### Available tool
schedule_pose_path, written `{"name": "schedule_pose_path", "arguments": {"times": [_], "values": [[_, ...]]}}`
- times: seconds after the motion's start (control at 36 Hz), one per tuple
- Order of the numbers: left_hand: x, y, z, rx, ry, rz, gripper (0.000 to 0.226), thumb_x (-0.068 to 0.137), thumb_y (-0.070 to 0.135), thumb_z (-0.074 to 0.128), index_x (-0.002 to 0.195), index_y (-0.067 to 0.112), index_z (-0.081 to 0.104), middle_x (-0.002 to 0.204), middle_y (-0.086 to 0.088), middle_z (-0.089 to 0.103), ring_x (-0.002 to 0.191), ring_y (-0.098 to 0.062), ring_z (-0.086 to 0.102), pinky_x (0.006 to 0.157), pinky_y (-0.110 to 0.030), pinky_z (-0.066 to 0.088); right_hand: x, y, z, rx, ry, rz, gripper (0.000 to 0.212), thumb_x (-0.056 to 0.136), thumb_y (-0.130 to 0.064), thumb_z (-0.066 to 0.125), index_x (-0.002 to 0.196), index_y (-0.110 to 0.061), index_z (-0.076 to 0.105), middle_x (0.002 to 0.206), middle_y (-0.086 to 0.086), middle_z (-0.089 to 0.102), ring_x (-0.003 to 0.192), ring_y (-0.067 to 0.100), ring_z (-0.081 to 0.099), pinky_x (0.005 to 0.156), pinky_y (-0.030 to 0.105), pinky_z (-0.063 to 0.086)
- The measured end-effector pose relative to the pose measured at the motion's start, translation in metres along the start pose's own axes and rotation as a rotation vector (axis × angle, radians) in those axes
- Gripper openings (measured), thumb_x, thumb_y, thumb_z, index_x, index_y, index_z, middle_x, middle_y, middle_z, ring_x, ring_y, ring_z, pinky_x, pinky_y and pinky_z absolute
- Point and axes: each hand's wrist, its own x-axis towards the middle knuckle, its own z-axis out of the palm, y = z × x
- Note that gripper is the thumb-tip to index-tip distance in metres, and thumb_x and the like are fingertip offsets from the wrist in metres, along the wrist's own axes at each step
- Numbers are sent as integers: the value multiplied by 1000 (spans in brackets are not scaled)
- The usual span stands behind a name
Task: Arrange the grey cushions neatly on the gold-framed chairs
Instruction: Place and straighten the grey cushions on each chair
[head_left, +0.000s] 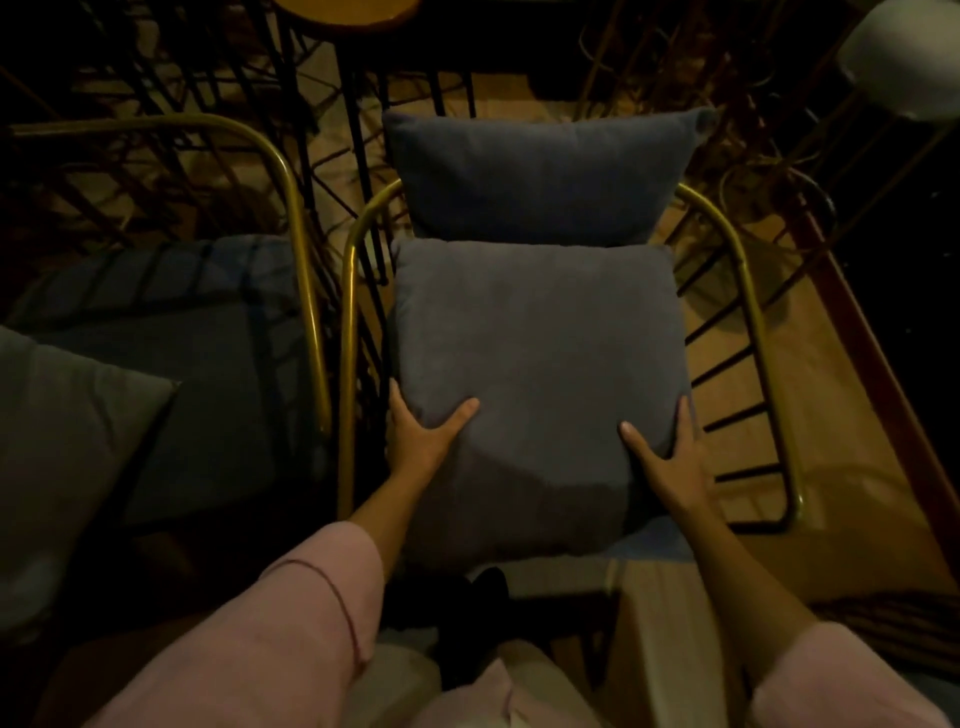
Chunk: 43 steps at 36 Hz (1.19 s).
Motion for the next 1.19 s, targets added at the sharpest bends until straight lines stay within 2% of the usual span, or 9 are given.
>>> {"name": "schedule_pose_path", "arguments": {"times": [0.22, 0.39, 0.47, 0.61, 0.72, 0.89, 1.0, 1.08, 1.19], "values": [[-13, -20, -59, 2, 163, 128, 110, 77, 41, 78, 156, 24, 4, 164, -8, 13, 149, -25, 21, 114, -33, 23, -67, -69, 48, 9, 265, -344, 66, 92, -41, 66, 147, -10, 45, 163, 17, 22, 153, 33, 11, 122, 55, 2], [-3, -32, -173, 6, 414, 100, 98, 83, 21, 75, 155, 9, 9, 160, -19, 20, 147, -29, 25, 120, -36, 22, -100, -150, 108, 19, -16, -720, 55, 90, -25, 71, 139, -7, 54, 151, 15, 46, 146, 34, 33, 121, 53, 19], [7, -36, -231, 0, 550, 44, 96, 84, 21, 74, 154, 5, 10, 159, -22, 23, 145, -33, 28, 117, -36, 24, -109, -191, 142, 46, -234, -750, 56, 91, -24, 70, 141, -8, 50, 140, 10, 58, 132, 29, 52, 110, 51, 39], [26, -43, -341, -29, 734, -64, 101, 80, 28, 78, 153, 2, 13, 156, -25, 28, 144, -36, 30, 119, -40, 25, -133, -256, 218, -91, -472, -768, 73, 90, -22, 71, 151, -13, 32, 137, 9, 61, 126, 27, 59, 102, 37, 46], [35, -60, -427, -21, 827, -84, 100, 79, 25, 79, 151, -2, 16, 154, -27, 30, 143, -37, 32, 118, -41, 27, -152, -303, 295, -100, -617, -697, 83, 90, -24, 72, 156, -14, 22, 142, 14, 56, 131, 28, 54, 103, 31, 43], [71, -86, -561, 127, 845, -74, 103, 76, 26, 82, 153, 4, 16, 155, -25, 28, 143, -38, 31, 117, -46, 27, -188, -358, 422, 190, -663, -240, 70, 89, -11, 72, 147, 2, 34, 143, 20, 51, 123, 32, 55, 101, 36, 48], [105, -93, -639, 419, 795, 1, 108, 70, 44, 82, 153, 11, 21, 159, -19, 24, 148, -36, 21, 119, -51, 22, -221, -356, 494, 227, -681, 29, 73, 91, -10, 70, 148, 5, 28, 142, 26, 51, 116, 31, 55, 82, 36, 50], [139, -93, -678, 595, 680, 94, 104, 73, 58, 74, 154, 18, 23, 164, -11, 15, 152, -31, 10, 122, -53, 10, -245, -346, 536, 193, -756, 138, 80, 91, -14, 70, 152, 1, 20, 148, 22, 43, 132, 40, 48, 104, 46, 44], [186, -87, -695, 867, 639, 93, 111, 62, 91, 40, 153, 33, 20, 164, -4, 20, 151, -29, 14, 118, -62, 1, -266, -336, 583, 152, -856, 169, 88, 92, -32, 69, 157, -9, 14, 156, 18, 34, 138, 39, 42, 109, 52, 40]]}}
